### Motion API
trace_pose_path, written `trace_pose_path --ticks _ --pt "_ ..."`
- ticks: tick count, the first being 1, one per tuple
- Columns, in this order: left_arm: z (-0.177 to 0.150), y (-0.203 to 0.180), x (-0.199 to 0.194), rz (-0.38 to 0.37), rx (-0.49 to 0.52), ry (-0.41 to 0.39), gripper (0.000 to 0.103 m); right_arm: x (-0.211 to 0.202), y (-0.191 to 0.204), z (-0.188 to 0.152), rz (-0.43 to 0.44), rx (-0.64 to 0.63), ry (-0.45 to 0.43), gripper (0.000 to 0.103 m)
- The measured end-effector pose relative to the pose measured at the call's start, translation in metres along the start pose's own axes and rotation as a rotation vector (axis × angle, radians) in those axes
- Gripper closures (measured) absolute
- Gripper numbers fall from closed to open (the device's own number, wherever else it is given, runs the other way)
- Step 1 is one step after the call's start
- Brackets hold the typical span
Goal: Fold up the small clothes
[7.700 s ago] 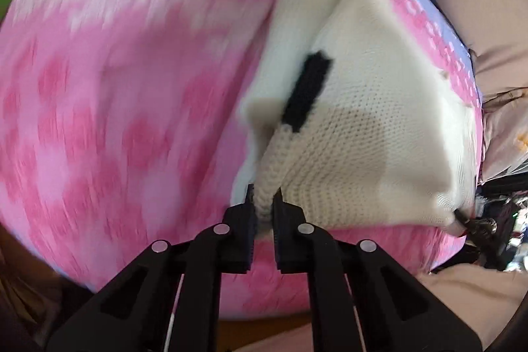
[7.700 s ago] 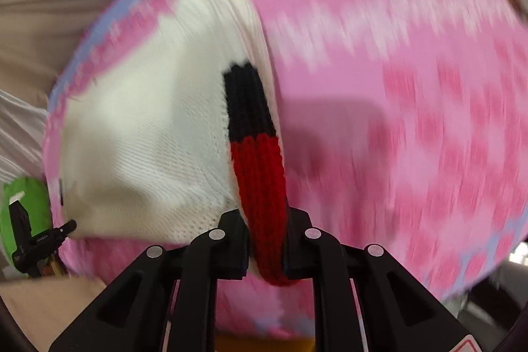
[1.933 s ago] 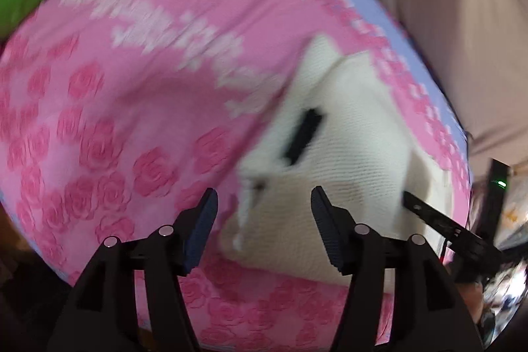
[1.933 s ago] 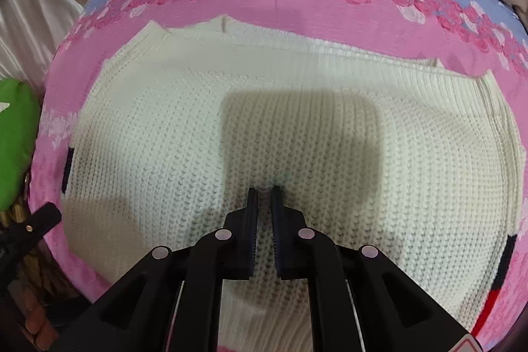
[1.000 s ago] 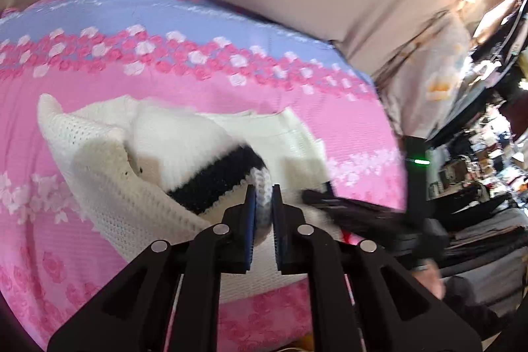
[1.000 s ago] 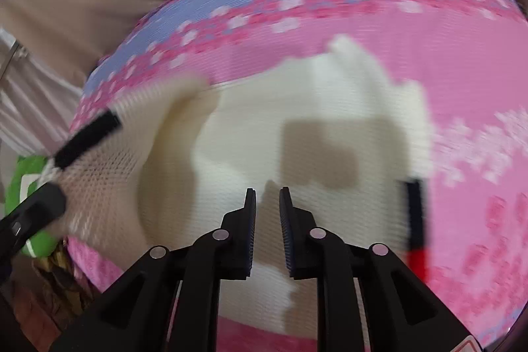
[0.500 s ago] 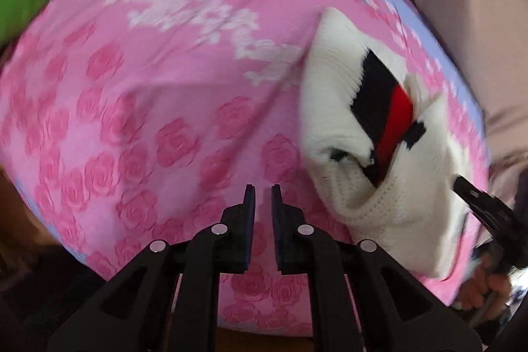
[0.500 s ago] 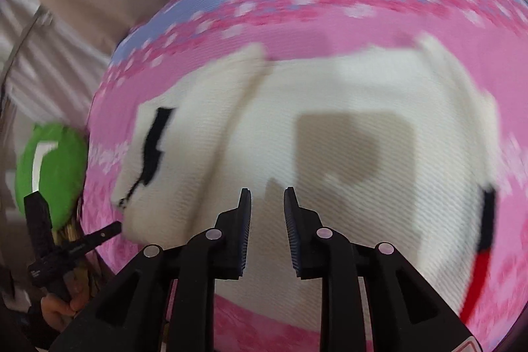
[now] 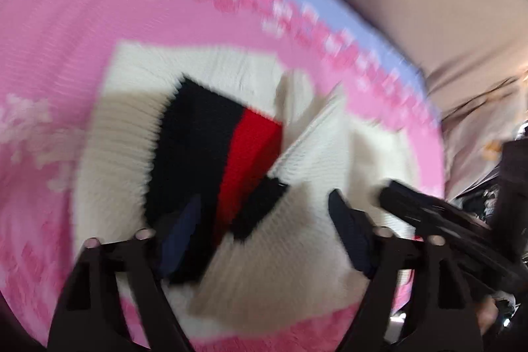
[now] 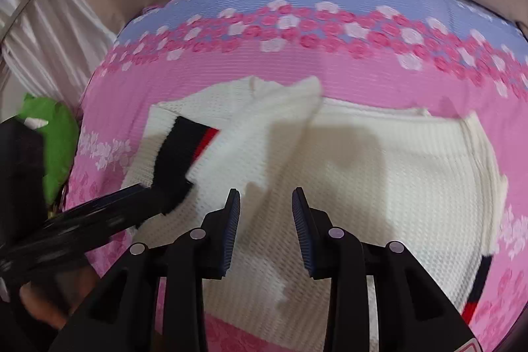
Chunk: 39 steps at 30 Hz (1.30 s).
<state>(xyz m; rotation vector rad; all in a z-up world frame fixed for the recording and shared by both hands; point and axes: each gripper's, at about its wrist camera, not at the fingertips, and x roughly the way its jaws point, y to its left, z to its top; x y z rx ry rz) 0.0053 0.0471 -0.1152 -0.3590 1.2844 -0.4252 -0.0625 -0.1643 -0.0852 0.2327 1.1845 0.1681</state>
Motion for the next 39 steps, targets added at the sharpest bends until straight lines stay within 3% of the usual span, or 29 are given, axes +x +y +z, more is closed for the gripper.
trace_pose_path --ticks 1,2,4,6,8,10,12,14,16,18,22,24,26,27,28,30,32,35,38,39 --pt "0.001 0.002 0.008 -0.04 -0.014 0.035 0.09 -0.002 -0.005 -0.003 -0.006 0.011 -0.002 0.07" --pt "-0.001 0.008 0.005 -0.09 -0.046 0.038 0.097 -0.005 -0.012 -0.008 -0.015 0.025 -0.005 0.07" --pt "-0.006 0.022 -0.02 -0.097 -0.071 -0.034 0.098 -0.012 -0.026 -0.016 -0.038 0.045 -0.015 0.07" --pt "-0.014 0.044 -0.054 -0.034 -0.096 -0.1 0.098 -0.014 -0.035 -0.023 -0.044 0.069 -0.019 0.07" --pt "-0.029 0.086 -0.09 0.025 -0.202 -0.147 0.098 -0.012 -0.04 -0.026 -0.038 0.085 -0.012 0.07" --pt "-0.043 0.125 -0.098 0.089 -0.283 -0.129 0.096 -0.004 -0.038 -0.027 -0.033 0.072 0.002 0.07" --pt "-0.056 0.147 -0.088 0.151 -0.333 -0.06 0.098 0.006 -0.03 -0.025 -0.031 0.054 0.021 0.07" --pt "-0.068 0.147 -0.091 0.13 -0.36 -0.068 0.085 0.017 -0.018 -0.019 -0.032 0.028 0.039 0.07" --pt "-0.079 0.139 -0.097 0.085 -0.378 -0.108 0.035 0.021 -0.006 -0.014 -0.029 -0.002 0.039 0.07" --pt "-0.089 0.132 -0.094 0.08 -0.377 -0.132 0.029 0.029 0.004 -0.006 -0.041 -0.04 0.05 0.07" --pt "-0.089 0.128 -0.063 0.056 -0.395 -0.049 0.025 0.062 0.007 0.005 -0.088 -0.044 0.106 0.072" --pt "-0.085 0.124 -0.059 0.049 -0.388 -0.076 0.016 0.073 0.008 0.008 -0.11 -0.065 0.101 0.072" --pt "-0.077 0.113 -0.056 0.092 -0.331 -0.088 0.023 0.075 0.014 0.009 -0.144 -0.106 0.105 0.072" --pt "-0.072 0.109 -0.051 0.083 -0.302 -0.093 0.055 0.076 0.015 0.009 -0.154 -0.118 0.104 0.072" --pt "-0.068 0.107 -0.045 0.02 -0.287 -0.066 0.073 0.076 0.016 0.008 -0.157 -0.126 0.099 0.071" --pt "-0.063 0.102 -0.051 -0.011 -0.31 -0.084 0.078 0.076 0.015 0.006 -0.151 -0.129 0.089 0.071" --pt "-0.054 0.083 -0.065 -0.034 -0.262 -0.12 0.081 0.074 0.01 0.007 -0.124 -0.112 0.083 0.071" --pt "-0.036 0.025 -0.097 -0.091 -0.082 -0.175 0.085 0.056 -0.008 0.006 -0.031 -0.028 0.069 0.073" --pt "-0.023 -0.056 -0.111 -0.189 0.139 -0.179 0.091 0.02 -0.04 -0.002 0.047 0.095 0.008 0.071" --pt "-0.021 -0.08 -0.108 -0.231 0.207 -0.166 0.103 0.005 -0.054 -0.007 0.052 0.132 -0.02 0.07"
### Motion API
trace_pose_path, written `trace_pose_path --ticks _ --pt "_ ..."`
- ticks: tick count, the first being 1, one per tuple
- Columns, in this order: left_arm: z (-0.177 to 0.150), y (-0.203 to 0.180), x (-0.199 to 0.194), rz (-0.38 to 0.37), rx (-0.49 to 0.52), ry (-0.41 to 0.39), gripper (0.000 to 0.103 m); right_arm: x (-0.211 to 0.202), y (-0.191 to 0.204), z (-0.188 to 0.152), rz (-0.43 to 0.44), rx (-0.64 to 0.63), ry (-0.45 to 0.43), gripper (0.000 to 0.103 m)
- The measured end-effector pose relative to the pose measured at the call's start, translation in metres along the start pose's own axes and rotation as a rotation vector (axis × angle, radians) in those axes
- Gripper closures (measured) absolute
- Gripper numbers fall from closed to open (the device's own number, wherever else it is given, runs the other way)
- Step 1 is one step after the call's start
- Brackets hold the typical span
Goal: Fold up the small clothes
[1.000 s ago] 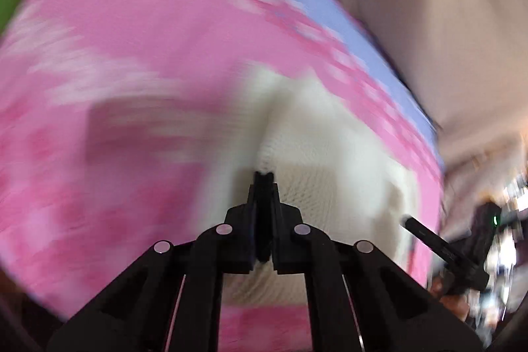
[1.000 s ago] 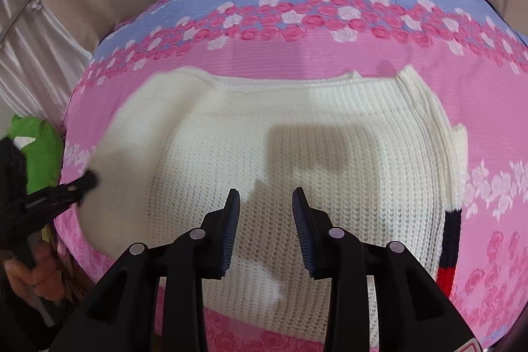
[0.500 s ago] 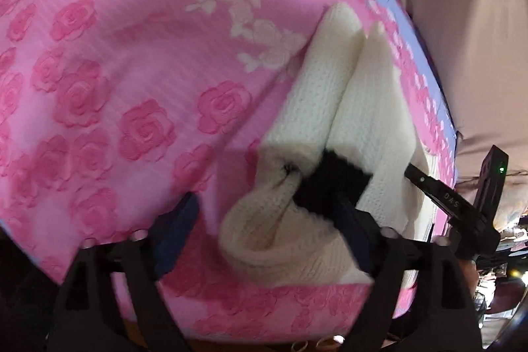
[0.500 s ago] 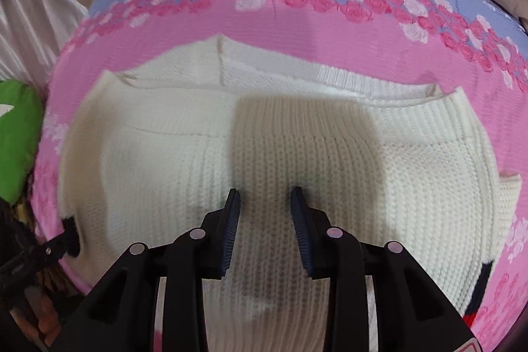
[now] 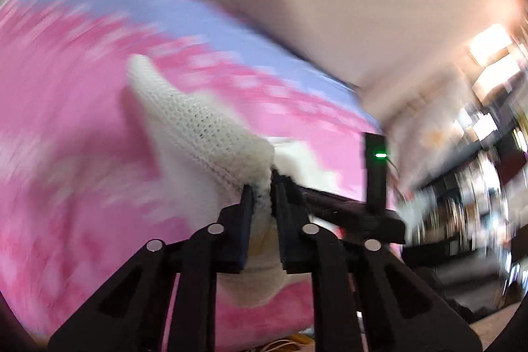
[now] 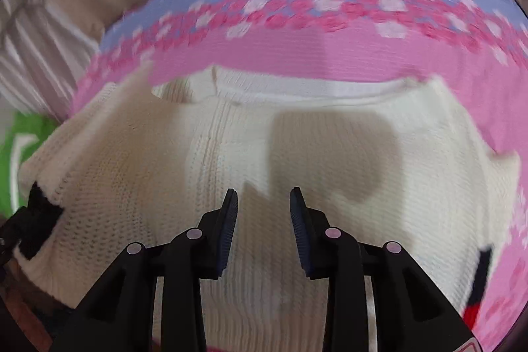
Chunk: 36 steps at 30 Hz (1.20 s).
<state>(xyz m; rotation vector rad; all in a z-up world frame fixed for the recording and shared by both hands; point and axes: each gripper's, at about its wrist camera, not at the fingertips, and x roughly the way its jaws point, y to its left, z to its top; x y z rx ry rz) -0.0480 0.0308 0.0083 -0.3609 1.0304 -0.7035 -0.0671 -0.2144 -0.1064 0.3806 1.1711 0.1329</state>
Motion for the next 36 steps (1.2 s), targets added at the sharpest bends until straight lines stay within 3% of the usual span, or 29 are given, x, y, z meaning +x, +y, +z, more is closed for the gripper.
trace_pose_path --ticks 2,3,5,6,8,9,10,12,17,19,22,26,32,35,36 --pt "0.001 -0.054 0.035 -0.143 0.125 0.08 0.103 -0.032 -0.036 -0.011 0.002 0.074 -0.048 0.069" --pt "0.0 -0.068 0.05 -0.163 0.168 0.116 0.103 -0.046 -0.056 -0.018 -0.007 0.113 -0.066 0.069" --pt "-0.02 -0.103 0.099 -0.095 0.319 0.193 0.103 -0.066 -0.089 -0.031 -0.052 0.168 -0.085 0.069" --pt "-0.028 -0.107 0.114 -0.066 0.343 0.235 0.103 -0.074 -0.105 -0.039 -0.076 0.195 -0.092 0.067" --pt "-0.04 -0.107 0.132 -0.029 0.307 0.319 0.102 -0.086 -0.126 -0.052 -0.091 0.253 -0.097 0.065" --pt "-0.045 -0.1 0.124 -0.038 0.284 0.318 0.095 -0.089 -0.133 -0.057 -0.081 0.278 -0.099 0.064" --pt "-0.047 -0.089 0.112 -0.041 0.25 0.296 0.073 -0.093 -0.138 -0.064 -0.05 0.305 -0.103 0.058" --pt "-0.044 -0.064 0.094 0.01 0.197 0.242 0.044 -0.092 -0.136 -0.071 -0.004 0.322 -0.102 0.047" --pt "-0.035 0.014 0.038 0.102 -0.047 0.14 0.044 -0.058 -0.084 -0.063 0.14 0.267 -0.022 0.039" --pt "-0.036 0.042 0.014 0.158 -0.113 0.096 0.044 -0.041 -0.06 -0.051 0.175 0.209 0.015 0.028" --pt "-0.042 0.07 -0.013 0.207 -0.183 0.028 0.043 -0.007 -0.031 -0.034 0.152 0.147 0.109 0.026" --pt "-0.054 0.091 -0.038 0.241 -0.247 -0.03 0.042 0.01 0.003 -0.02 0.244 0.128 0.166 0.025" --pt "-0.067 0.107 -0.05 0.26 -0.288 -0.055 0.042 0.016 0.059 0.001 0.191 -0.044 0.168 0.025" --pt "-0.067 0.109 -0.057 0.271 -0.275 -0.071 0.042 0.034 0.067 0.003 0.155 -0.094 0.225 0.025" --pt "-0.065 0.11 -0.056 0.272 -0.273 -0.071 0.042 0.041 0.068 0.0 0.14 -0.102 0.241 0.04"
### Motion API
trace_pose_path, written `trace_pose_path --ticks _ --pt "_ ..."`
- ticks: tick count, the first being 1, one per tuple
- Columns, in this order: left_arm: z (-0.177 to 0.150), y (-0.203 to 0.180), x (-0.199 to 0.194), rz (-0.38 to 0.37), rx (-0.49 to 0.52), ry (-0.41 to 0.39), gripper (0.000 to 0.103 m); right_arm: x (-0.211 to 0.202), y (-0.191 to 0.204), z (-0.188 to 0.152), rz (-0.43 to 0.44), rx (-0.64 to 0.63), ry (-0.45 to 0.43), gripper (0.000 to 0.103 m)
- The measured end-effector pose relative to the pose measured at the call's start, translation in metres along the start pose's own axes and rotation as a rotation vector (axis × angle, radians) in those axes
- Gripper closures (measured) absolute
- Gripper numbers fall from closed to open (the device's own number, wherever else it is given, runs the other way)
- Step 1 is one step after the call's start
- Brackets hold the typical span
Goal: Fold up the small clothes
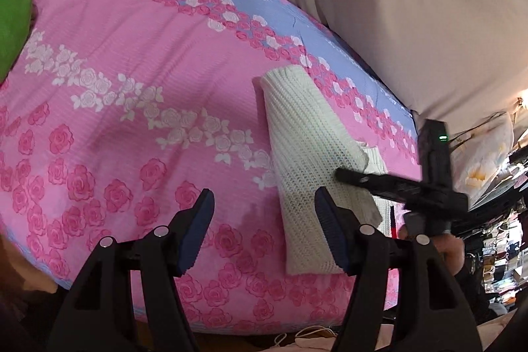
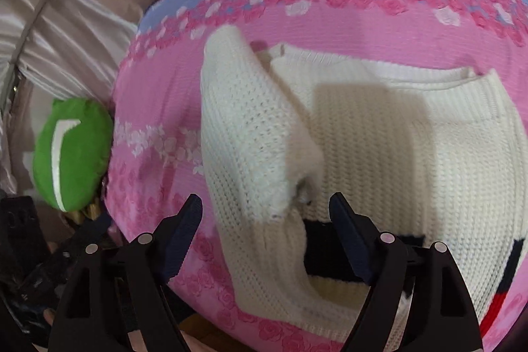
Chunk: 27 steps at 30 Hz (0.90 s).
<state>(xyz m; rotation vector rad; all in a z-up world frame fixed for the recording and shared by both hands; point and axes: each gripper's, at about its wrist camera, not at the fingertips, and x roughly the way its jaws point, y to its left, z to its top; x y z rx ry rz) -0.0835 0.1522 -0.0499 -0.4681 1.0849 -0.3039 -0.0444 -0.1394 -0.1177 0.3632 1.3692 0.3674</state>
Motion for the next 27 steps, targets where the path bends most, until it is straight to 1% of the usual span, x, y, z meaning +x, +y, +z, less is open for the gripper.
trace_pose_path --ticks 1,2,4,5,6,7,8,9,10,12,13,14,15,16,17,18,19,20,21,23,24,25,27 --pt "0.001 -0.001 0.001 -0.001 0.002 0.002 0.042 0.007 -0.001 -0.003 -0.009 -0.001 0.033 0.091" --pt "0.002 -0.003 0.002 -0.002 0.006 0.003 0.042 0.003 -0.001 -0.004 0.008 0.012 0.027 0.092" --pt "0.005 -0.01 0.003 -0.011 0.026 0.004 0.042 -0.032 0.004 -0.013 0.058 0.011 -0.074 0.094" --pt "0.006 -0.013 0.004 -0.019 0.039 0.004 0.042 -0.057 0.005 -0.022 0.055 0.007 -0.125 0.094" --pt "0.007 -0.02 0.006 -0.026 0.057 0.007 0.041 -0.081 0.003 -0.033 0.035 0.01 -0.171 0.094" --pt "0.008 -0.024 0.01 -0.031 0.071 0.013 0.039 -0.094 -0.002 -0.042 0.014 0.016 -0.198 0.094" --pt "0.008 -0.029 0.014 -0.034 0.084 0.021 0.039 -0.111 -0.016 -0.057 -0.042 0.033 -0.228 0.094" --pt "0.008 -0.036 0.022 -0.039 0.099 0.034 0.039 -0.115 -0.03 -0.069 -0.094 0.045 -0.234 0.091" --pt "0.007 -0.04 0.027 -0.045 0.107 0.046 0.039 -0.108 -0.048 -0.08 -0.138 0.061 -0.208 0.085" --pt "0.006 -0.053 0.04 -0.059 0.127 0.078 0.039 -0.083 -0.079 -0.093 -0.193 0.108 -0.123 0.079" --pt "0.006 -0.062 0.046 -0.066 0.146 0.093 0.039 -0.072 -0.089 -0.097 -0.215 0.129 -0.094 0.079" --pt "0.005 -0.069 0.049 -0.069 0.167 0.099 0.039 -0.066 -0.098 -0.102 -0.213 0.147 -0.096 0.079" --pt "0.004 -0.076 0.051 -0.069 0.188 0.101 0.039 -0.067 -0.102 -0.106 -0.201 0.17 -0.12 0.077" --pt "0.003 -0.083 0.051 -0.071 0.211 0.097 0.038 -0.072 -0.106 -0.11 -0.177 0.202 -0.15 0.067" --pt "0.002 -0.087 0.052 -0.075 0.222 0.096 0.038 -0.079 -0.109 -0.115 -0.138 0.231 -0.188 0.06" --pt "0.001 -0.091 0.054 -0.08 0.229 0.102 0.038 -0.084 -0.11 -0.117 -0.123 0.242 -0.218 0.043" --pt "0.0 -0.093 0.055 -0.082 0.231 0.109 0.038 -0.086 -0.111 -0.12 -0.124 0.243 -0.241 0.031" --pt "-0.001 -0.094 0.057 -0.082 0.232 0.117 0.038 -0.085 -0.114 -0.121 -0.109 0.237 -0.248 0.029" --pt "-0.002 -0.095 0.058 -0.079 0.235 0.126 0.038 -0.079 -0.117 -0.119 -0.081 0.233 -0.234 0.029" --pt "-0.005 -0.098 0.059 -0.073 0.242 0.134 0.038 -0.064 -0.123 -0.114 -0.058 0.257 -0.192 0.029" --pt "-0.006 -0.098 0.058 -0.074 0.242 0.13 0.038 -0.059 -0.122 -0.11 -0.032 0.269 -0.184 0.029" --pt "-0.006 -0.098 0.056 -0.075 0.24 0.127 0.038 -0.053 -0.125 -0.106 0.02 0.291 -0.179 0.029" --pt "-0.006 -0.097 0.055 -0.073 0.233 0.125 0.038 -0.052 -0.123 -0.101 0.071 0.329 -0.188 0.028"
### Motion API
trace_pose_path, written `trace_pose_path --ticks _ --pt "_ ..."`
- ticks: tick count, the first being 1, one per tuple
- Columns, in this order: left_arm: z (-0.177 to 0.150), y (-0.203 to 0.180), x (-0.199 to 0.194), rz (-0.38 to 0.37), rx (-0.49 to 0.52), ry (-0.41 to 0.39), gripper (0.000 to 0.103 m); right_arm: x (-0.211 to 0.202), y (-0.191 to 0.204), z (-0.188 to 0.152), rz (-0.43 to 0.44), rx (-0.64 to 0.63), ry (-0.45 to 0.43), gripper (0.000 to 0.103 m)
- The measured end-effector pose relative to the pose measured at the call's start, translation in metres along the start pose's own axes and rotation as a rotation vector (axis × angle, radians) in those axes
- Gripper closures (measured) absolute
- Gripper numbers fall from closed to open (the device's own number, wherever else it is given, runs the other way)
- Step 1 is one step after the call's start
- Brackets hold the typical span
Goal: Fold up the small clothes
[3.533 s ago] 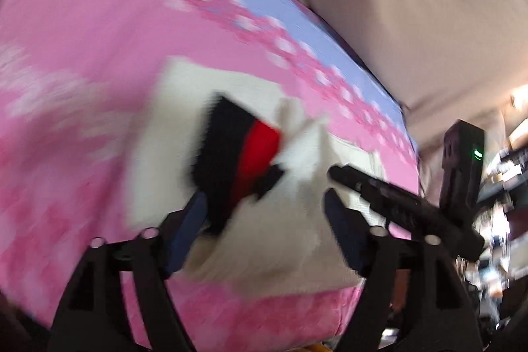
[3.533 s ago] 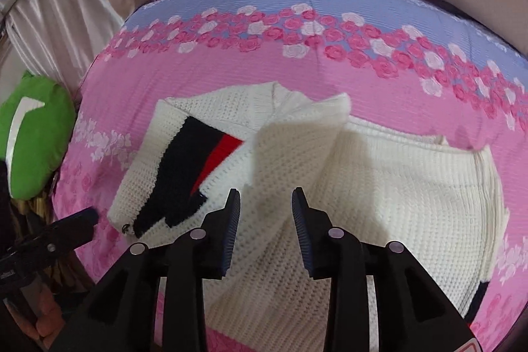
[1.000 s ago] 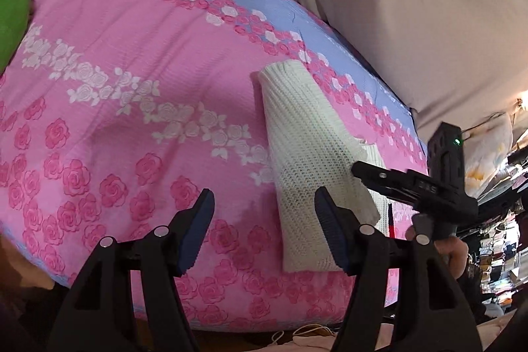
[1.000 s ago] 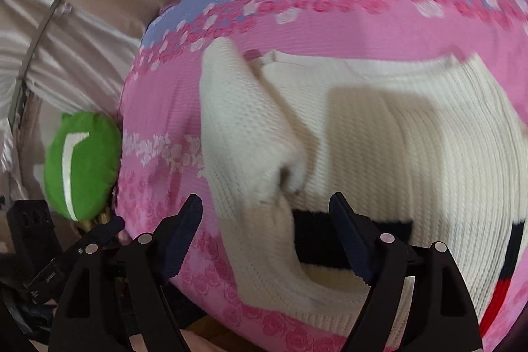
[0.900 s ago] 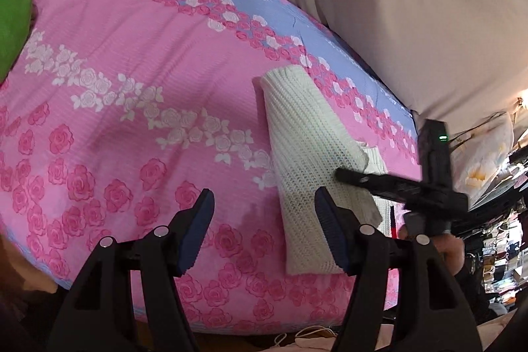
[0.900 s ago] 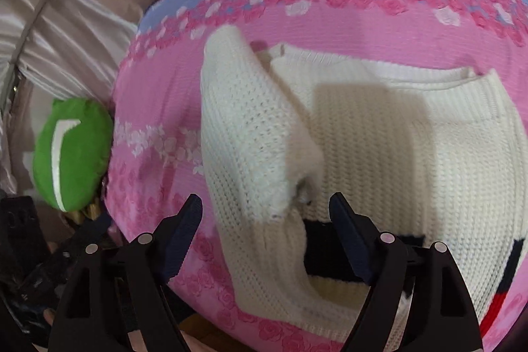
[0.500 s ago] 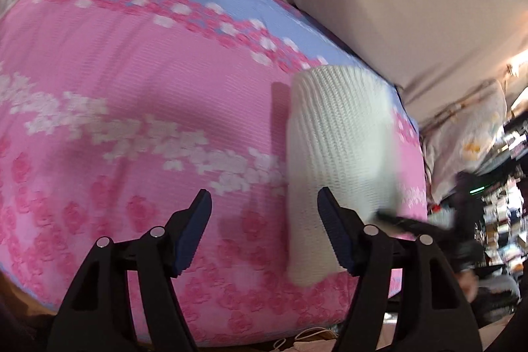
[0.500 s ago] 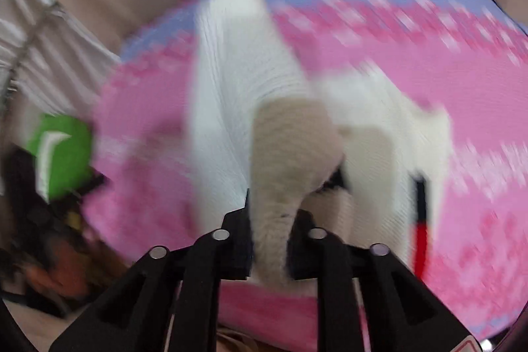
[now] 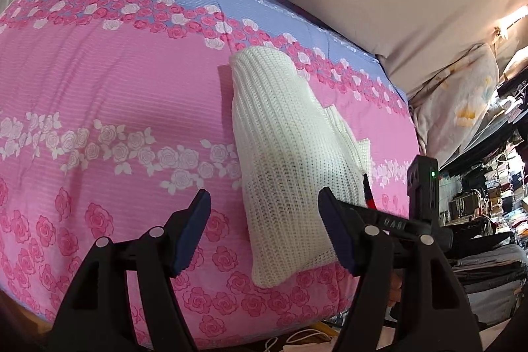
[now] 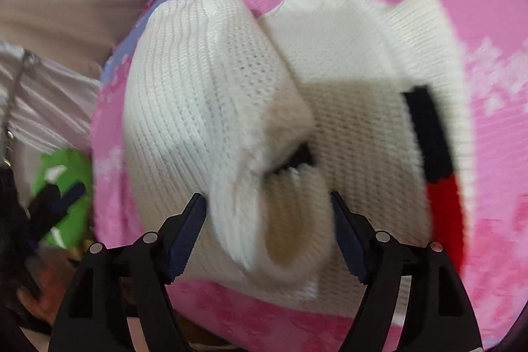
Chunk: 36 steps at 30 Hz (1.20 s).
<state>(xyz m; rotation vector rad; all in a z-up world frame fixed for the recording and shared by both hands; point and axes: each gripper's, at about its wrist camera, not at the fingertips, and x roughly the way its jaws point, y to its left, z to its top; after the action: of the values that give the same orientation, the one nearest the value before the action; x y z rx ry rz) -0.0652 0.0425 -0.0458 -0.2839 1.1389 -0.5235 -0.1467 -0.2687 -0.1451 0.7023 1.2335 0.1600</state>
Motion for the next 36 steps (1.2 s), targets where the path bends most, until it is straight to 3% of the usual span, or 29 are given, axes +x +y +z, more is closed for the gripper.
trace_pose_path --ticks 1,3,5,7,9,11,14,16,19,23,25,28,32,36 --pt "0.0 0.002 -0.001 0.0 -0.006 -0.004 0.038 0.001 0.005 0.0 0.025 0.007 -0.007 0.042" --pt "0.0 0.004 -0.004 -0.002 -0.015 -0.012 0.038 -0.007 0.021 0.006 0.081 -0.006 -0.004 0.088" --pt "0.002 0.006 -0.008 -0.004 -0.025 -0.024 0.038 -0.025 0.056 0.007 0.066 -0.087 -0.051 0.089" --pt "0.004 0.007 -0.01 -0.01 -0.031 -0.032 0.038 -0.059 0.096 0.006 0.123 -0.176 -0.127 0.091" --pt "0.007 0.007 -0.011 -0.022 -0.035 -0.034 0.038 -0.094 0.118 0.003 0.173 -0.207 -0.206 0.091" --pt "0.009 0.003 -0.013 -0.048 -0.031 -0.041 0.038 -0.142 0.123 -0.009 0.16 -0.23 -0.322 0.091" --pt "0.008 -0.004 -0.01 -0.07 -0.014 -0.036 0.037 -0.171 0.077 -0.029 0.05 -0.144 -0.398 0.091" --pt "0.005 -0.01 0.001 -0.072 -0.002 -0.009 0.037 -0.144 0.017 -0.037 -0.113 -0.038 -0.309 0.091" --pt "0.002 -0.021 0.017 -0.081 0.015 0.043 0.037 -0.076 -0.071 -0.052 -0.252 0.138 -0.115 0.09" --pt "0.001 -0.04 0.023 -0.078 0.077 0.047 0.037 -0.088 -0.071 -0.057 -0.152 0.179 -0.176 0.088" --pt "0.002 -0.046 0.029 -0.085 0.082 0.061 0.037 -0.1 -0.064 -0.055 -0.151 0.147 -0.193 0.083" --pt "0.003 -0.059 0.033 -0.096 0.107 0.069 0.037 -0.109 -0.062 -0.056 -0.218 0.116 -0.183 0.077" --pt "0.004 -0.068 0.036 -0.106 0.13 0.067 0.037 -0.112 -0.08 -0.045 -0.158 0.179 -0.196 0.068" --pt "-0.001 -0.071 0.05 -0.093 0.14 0.106 0.037 -0.085 -0.07 -0.028 -0.167 0.168 -0.201 0.052"
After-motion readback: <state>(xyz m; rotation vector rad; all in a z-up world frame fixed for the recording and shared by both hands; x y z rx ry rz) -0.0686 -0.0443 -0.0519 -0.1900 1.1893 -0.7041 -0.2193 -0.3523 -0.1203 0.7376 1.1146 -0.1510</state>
